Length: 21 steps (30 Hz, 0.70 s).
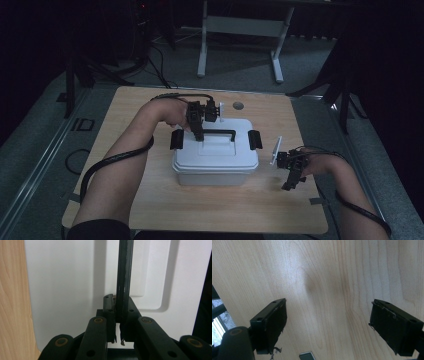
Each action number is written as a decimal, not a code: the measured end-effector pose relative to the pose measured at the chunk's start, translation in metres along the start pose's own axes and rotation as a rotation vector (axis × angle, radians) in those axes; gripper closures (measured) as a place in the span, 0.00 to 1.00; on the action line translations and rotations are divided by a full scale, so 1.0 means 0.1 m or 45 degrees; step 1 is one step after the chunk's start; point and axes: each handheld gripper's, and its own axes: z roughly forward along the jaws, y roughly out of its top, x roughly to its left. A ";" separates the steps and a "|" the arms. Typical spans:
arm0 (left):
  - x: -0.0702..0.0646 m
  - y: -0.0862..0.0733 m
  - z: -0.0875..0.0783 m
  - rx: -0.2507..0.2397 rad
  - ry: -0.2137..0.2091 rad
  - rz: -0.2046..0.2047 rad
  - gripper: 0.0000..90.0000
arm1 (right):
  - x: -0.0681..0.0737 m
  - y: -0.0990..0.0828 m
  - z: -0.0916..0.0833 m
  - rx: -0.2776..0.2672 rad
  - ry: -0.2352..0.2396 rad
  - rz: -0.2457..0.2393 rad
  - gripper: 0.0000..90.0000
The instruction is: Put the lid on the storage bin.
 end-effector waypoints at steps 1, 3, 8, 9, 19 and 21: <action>0.00 0.00 0.00 0.000 0.000 0.000 0.93 | 0.00 0.00 0.00 0.000 0.000 0.000 0.15; -0.01 -0.01 -0.01 0.004 -0.004 0.001 0.93 | 0.00 0.00 0.00 -0.007 0.002 0.001 0.15; -0.02 -0.03 0.06 0.031 -0.003 -0.002 0.93 | 0.00 0.01 0.00 -0.009 0.001 0.006 0.15; -0.02 -0.03 0.06 0.031 -0.003 -0.002 0.93 | 0.00 0.01 0.00 -0.009 0.001 0.006 0.15; -0.01 -0.08 0.11 0.008 -0.004 -0.023 0.92 | 0.00 0.04 0.01 -0.015 0.001 -0.005 0.15; -0.02 -0.08 0.11 0.006 -0.001 -0.033 0.91 | 0.00 0.05 0.00 -0.028 0.000 -0.004 0.15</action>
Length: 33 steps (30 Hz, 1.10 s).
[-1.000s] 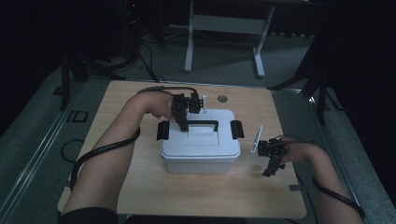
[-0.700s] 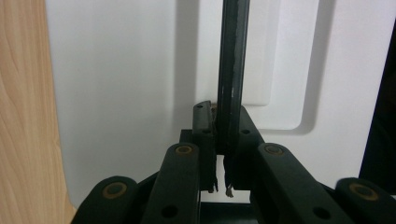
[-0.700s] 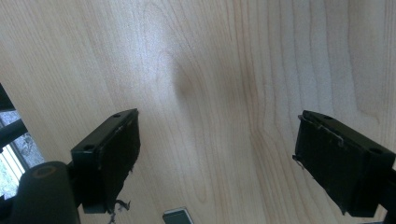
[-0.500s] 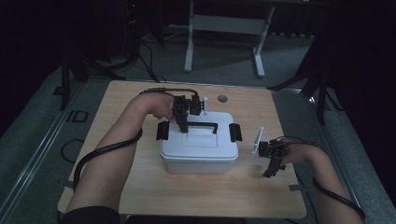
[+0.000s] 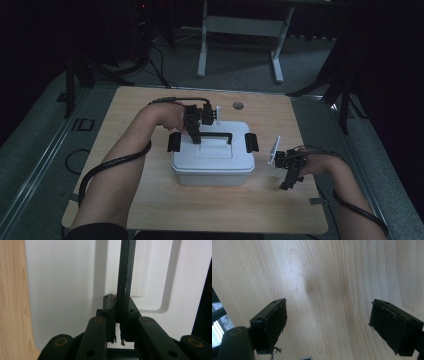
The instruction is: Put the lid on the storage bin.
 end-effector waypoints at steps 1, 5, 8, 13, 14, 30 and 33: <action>-0.01 0.00 -0.02 -0.022 0.039 -0.007 0.80 | 0.00 0.00 -0.01 0.004 -0.006 0.002 0.15; 0.01 -0.06 -0.06 -0.108 0.074 -0.102 0.45 | -0.01 0.00 -0.05 -0.023 -0.030 0.023 0.15; 0.00 -0.10 -0.08 -0.131 0.103 -0.108 0.25 | -0.01 0.00 -0.09 -0.053 -0.027 0.035 0.15; -0.02 -0.27 -0.09 -0.244 0.134 -0.173 0.11 | -0.03 -0.02 -0.18 -0.120 -0.118 0.076 0.15; -0.02 -0.27 -0.09 -0.244 0.134 -0.173 0.08 | -0.03 -0.02 -0.18 -0.120 -0.118 0.076 0.15; -0.14 -0.87 -0.03 -0.402 0.143 -0.286 0.04 | -0.10 -0.05 -0.14 -0.337 -0.261 0.248 0.15; -0.16 -0.95 -0.01 -0.383 0.116 -0.300 0.04 | -0.11 -0.09 -0.11 -0.362 -0.260 0.310 0.15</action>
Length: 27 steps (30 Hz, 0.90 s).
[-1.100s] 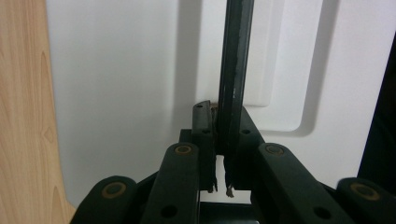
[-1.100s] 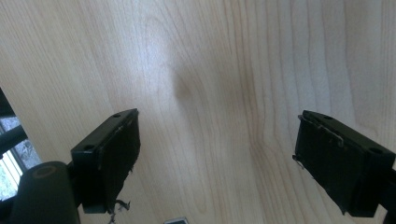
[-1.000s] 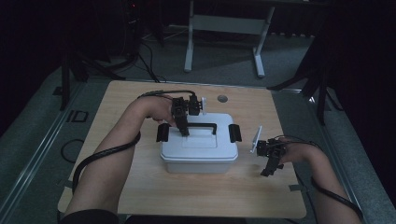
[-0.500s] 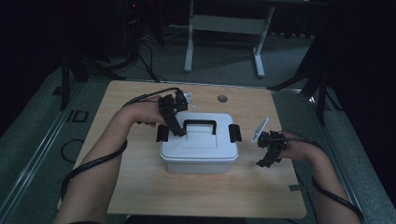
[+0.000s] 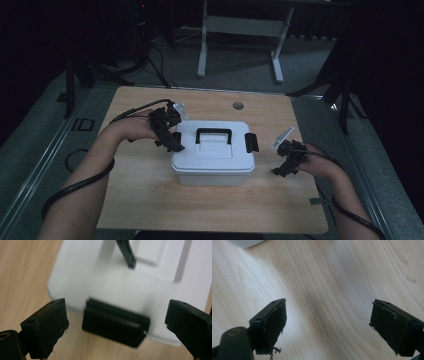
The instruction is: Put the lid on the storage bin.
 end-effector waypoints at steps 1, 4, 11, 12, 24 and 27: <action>0.00 -0.03 -0.01 0.006 0.011 0.004 0.04 | 0.00 -0.02 0.01 -0.014 -0.015 0.011 0.15; -0.01 -0.08 -0.03 -0.004 0.032 -0.001 0.04 | 0.02 -0.08 0.04 -0.065 -0.064 0.026 0.14; -0.07 -0.28 -0.10 -0.026 0.013 -0.018 0.04 | 0.01 -0.19 0.05 -0.193 -0.091 0.133 0.14; -0.09 -0.32 -0.11 -0.016 0.031 -0.008 0.04 | 0.01 -0.24 0.05 -0.241 -0.107 0.162 0.14; -0.15 -0.83 -0.23 -0.107 0.045 -0.091 0.04 | 0.11 -0.44 0.08 -0.348 -0.187 0.205 0.14; -0.16 -0.91 -0.21 -0.102 0.054 -0.095 0.04 | 0.13 -0.45 0.09 -0.353 -0.189 0.199 0.14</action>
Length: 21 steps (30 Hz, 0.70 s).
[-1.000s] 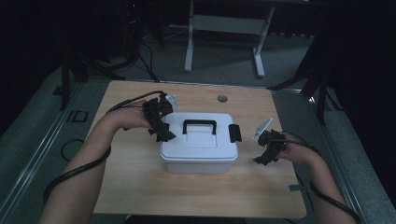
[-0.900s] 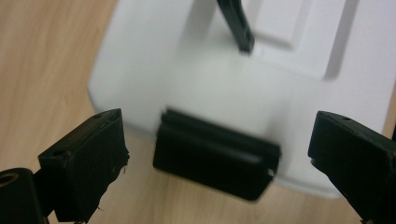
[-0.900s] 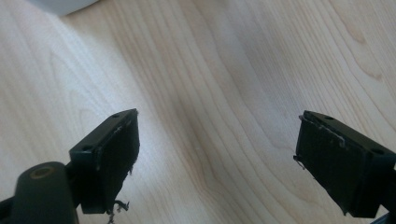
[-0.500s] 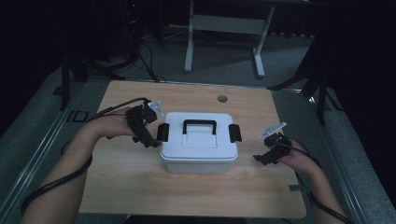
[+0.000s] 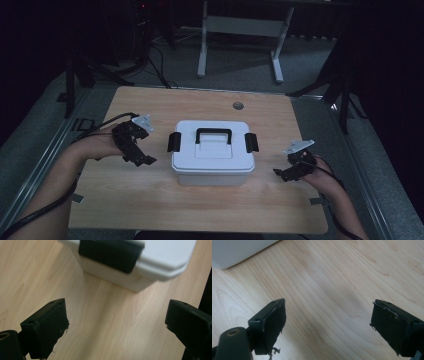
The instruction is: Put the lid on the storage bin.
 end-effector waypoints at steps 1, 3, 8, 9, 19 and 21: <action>-0.01 -0.07 0.01 -0.001 -0.009 -0.014 0.04 | 0.02 -0.02 -0.01 -0.017 -0.031 -0.004 0.14; -0.02 -0.11 0.02 -0.009 0.010 -0.010 0.04 | 0.03 -0.03 -0.01 -0.021 -0.037 -0.012 0.14; -0.04 -0.27 0.06 -0.057 0.032 -0.051 0.04 | 0.07 -0.05 -0.01 -0.042 -0.065 -0.009 0.14; -0.06 -0.34 0.08 -0.094 0.047 -0.072 0.04 | 0.09 -0.06 -0.01 -0.054 -0.062 0.000 0.13; -0.18 -0.55 0.26 -0.106 0.026 -0.080 0.04 | 0.12 -0.13 0.00 -0.120 -0.133 0.043 0.13; -0.19 -0.59 0.30 -0.125 0.030 -0.094 0.04 | 0.13 -0.15 0.01 -0.131 -0.130 0.063 0.13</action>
